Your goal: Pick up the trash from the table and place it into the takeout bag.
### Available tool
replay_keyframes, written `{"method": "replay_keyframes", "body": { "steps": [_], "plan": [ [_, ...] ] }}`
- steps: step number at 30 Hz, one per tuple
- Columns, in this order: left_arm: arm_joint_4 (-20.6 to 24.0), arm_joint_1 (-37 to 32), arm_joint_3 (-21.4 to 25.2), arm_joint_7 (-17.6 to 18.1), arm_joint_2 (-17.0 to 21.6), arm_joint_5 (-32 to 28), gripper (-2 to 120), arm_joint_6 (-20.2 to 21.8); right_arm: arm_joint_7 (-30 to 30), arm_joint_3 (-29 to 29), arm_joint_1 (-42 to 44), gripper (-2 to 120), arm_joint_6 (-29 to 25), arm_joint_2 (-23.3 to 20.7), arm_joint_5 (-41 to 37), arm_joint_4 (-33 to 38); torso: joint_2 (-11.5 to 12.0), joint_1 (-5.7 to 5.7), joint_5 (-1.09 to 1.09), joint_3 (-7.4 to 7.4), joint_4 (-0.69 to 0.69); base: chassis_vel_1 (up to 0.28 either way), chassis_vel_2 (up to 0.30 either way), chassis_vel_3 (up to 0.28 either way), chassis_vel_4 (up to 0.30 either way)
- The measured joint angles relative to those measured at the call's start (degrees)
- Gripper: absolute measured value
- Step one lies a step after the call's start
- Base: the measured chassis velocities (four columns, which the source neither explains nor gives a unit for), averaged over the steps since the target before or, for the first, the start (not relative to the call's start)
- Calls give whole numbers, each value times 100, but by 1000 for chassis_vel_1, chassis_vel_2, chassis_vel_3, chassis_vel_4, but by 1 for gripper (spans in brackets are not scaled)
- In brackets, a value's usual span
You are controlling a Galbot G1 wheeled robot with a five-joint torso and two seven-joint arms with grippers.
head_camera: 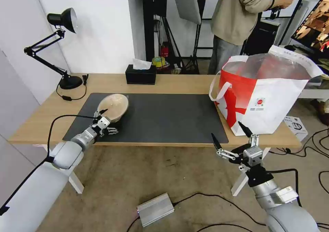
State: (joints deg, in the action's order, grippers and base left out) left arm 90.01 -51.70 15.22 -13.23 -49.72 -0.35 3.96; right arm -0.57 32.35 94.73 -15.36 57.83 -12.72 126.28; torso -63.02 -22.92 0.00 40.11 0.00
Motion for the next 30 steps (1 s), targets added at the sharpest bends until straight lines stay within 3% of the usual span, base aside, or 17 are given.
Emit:
{"method": "replay_keyframes", "body": {
  "steps": [8,11,16,21,25,30],
  "plan": [
    [-26,72,-65,1,37,8,65,0,0,0,0,100,0,0,0,0,0,0,0,0,0,0,0,0,0],
    [-28,76,-77,-3,31,12,48,-2,0,0,0,100,0,0,0,0,0,0,0,0,0,0,0,0,0],
    [-30,76,-80,-9,28,13,35,-4,0,0,0,100,0,0,0,0,0,0,0,0,0,0,0,0,0],
    [-42,70,-81,-18,20,16,12,-14,0,0,0,100,0,0,0,0,0,0,0,0,0,0,0,0,0],
    [-24,64,-84,-8,19,16,1,-21,0,0,0,100,0,0,0,0,0,0,-1,-1,0,0,0,0,0],
    [4,46,-80,-10,20,3,1,-26,0,0,0,100,0,0,0,0,0,0,0,0,0,0,0,0,0]
  ]
}}
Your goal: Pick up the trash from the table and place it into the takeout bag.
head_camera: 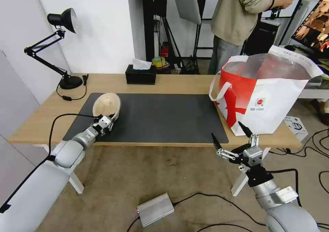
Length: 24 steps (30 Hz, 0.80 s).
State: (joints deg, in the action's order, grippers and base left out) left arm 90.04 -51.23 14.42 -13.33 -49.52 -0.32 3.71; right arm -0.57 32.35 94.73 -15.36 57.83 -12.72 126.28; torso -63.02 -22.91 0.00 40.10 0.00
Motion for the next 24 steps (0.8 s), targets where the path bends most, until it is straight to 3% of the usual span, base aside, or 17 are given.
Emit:
{"method": "replay_keyframes", "body": {
  "steps": [14,24],
  "plan": [
    [213,-90,115,14,109,-150,1,-134,0,0,0,100,0,0,0,0,0,0,1,0,0,0,0,0,0],
    [831,152,5,183,529,-512,1,-231,0,0,0,100,0,0,0,0,0,0,1,0,0,0,0,0,0]
  ]
}}
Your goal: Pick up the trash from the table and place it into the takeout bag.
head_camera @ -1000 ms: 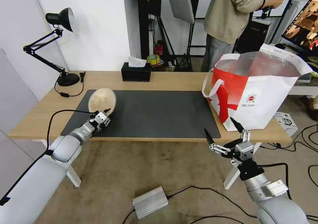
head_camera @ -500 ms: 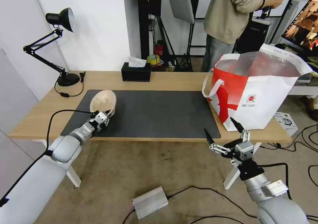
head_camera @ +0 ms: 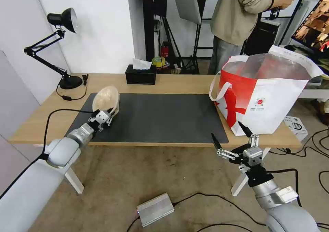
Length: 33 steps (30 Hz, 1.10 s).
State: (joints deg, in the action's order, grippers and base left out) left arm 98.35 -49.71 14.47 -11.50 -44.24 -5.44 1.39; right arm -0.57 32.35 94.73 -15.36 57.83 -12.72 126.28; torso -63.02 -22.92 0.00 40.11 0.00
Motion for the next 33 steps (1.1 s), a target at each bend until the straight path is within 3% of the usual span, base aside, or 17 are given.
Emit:
{"method": "replay_keyframes", "body": {
  "steps": [9,14,18,19,23,27,29,30,33],
  "plan": [
    [414,1047,-683,165,359,-309,1,7,0,0,0,100,0,0,0,0,0,0,0,0,0,0,0,0,0],
    [421,1901,-1328,260,376,-425,1,26,0,0,0,100,0,0,0,0,0,-1,0,1,-1,0,0,0,0],
    [158,3092,-2301,334,213,-591,1,84,0,-1,0,100,0,0,0,0,0,-1,0,0,0,0,0,0,0],
    [158,3092,-2301,334,213,-591,1,84,0,-1,0,100,0,0,0,0,0,-1,0,0,0,0,0,0,0],
    [-350,4101,-3179,362,-229,-658,1,85,0,-1,0,100,0,0,0,0,0,-1,0,1,0,0,0,0,0],
    [-761,4737,-3653,364,-674,-662,1,48,0,-1,0,100,0,-1,0,0,0,-1,-1,1,-1,0,0,0,0],
    [-761,4737,-3653,364,-674,-662,1,48,0,-1,0,100,0,-1,0,0,0,-1,-1,1,-1,0,0,0,0],
    [-1063,5144,-3947,364,-1038,-662,1,17,0,-1,0,100,0,-1,0,0,0,-1,-3,0,1,0,0,0,0],
    [-1455,5559,-4261,352,-1507,-651,1,-44,0,-1,0,100,0,0,0,0,0,-1,-3,0,2,0,0,0,0]
  ]
}}
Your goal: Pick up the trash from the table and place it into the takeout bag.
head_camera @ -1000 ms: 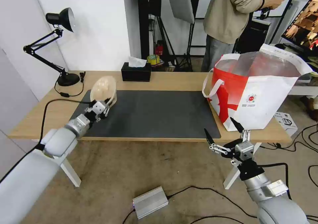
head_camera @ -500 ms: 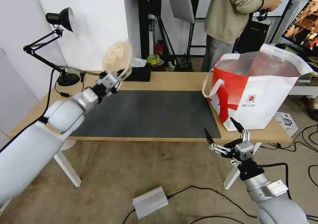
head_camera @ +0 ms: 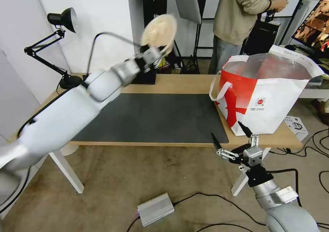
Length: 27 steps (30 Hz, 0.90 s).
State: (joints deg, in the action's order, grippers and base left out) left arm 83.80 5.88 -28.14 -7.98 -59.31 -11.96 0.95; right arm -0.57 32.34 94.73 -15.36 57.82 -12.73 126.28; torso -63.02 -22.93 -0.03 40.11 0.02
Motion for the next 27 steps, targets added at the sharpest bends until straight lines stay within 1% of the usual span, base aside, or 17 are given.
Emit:
{"method": "replay_keyframes", "body": {
  "steps": [1,5,6,7,10,11,14,15,18,23,26,27],
  "plan": [
    [0,0,0,0,0,0,1,0,0,0,0,100,0,0,0,0,0,0,0,0,0,0,0,0,0],
    [-594,408,-334,-20,-586,43,1,-104,0,0,0,100,0,0,0,0,0,1,1,0,-1,0,0,0,0],
    [-594,408,-334,-20,-586,43,1,-104,0,0,0,100,0,0,0,0,0,1,1,0,-1,0,0,0,0],
    [-767,491,-391,-30,-739,82,1,-135,0,0,0,100,0,0,0,0,0,0,1,0,-1,0,0,0,0],
    [-1243,643,-462,-118,-1173,312,1,-261,0,0,0,100,0,0,0,0,0,1,1,0,-2,0,0,0,0],
    [-1243,643,-462,-118,-1173,312,1,-261,0,0,0,100,0,0,0,0,0,1,1,0,-2,0,0,0,0],
    [-1632,741,-508,-210,-1539,568,1,-400,0,0,0,100,0,0,0,0,0,1,1,0,0,0,0,0,0],
    [-1632,741,-508,-210,-1539,568,1,-400,0,0,0,100,0,0,0,0,0,1,1,0,0,0,0,0,0],
    [-1860,790,-604,-250,-1762,642,1,-455,0,0,0,100,0,0,0,0,0,1,1,0,0,0,0,0,0],
    [-2032,791,-651,-286,-1950,766,1,-502,0,0,0,100,0,0,0,0,0,1,2,0,-4,0,0,0,0],
    [-2295,794,-627,-392,-2237,1154,1,-687,0,0,0,100,0,0,0,0,0,1,2,0,-3,0,0,0,0],
    [-2295,794,-627,-392,-2237,1154,1,-687,0,0,0,100,0,0,0,0,0,1,2,0,-3,0,0,0,0]
  ]
}}
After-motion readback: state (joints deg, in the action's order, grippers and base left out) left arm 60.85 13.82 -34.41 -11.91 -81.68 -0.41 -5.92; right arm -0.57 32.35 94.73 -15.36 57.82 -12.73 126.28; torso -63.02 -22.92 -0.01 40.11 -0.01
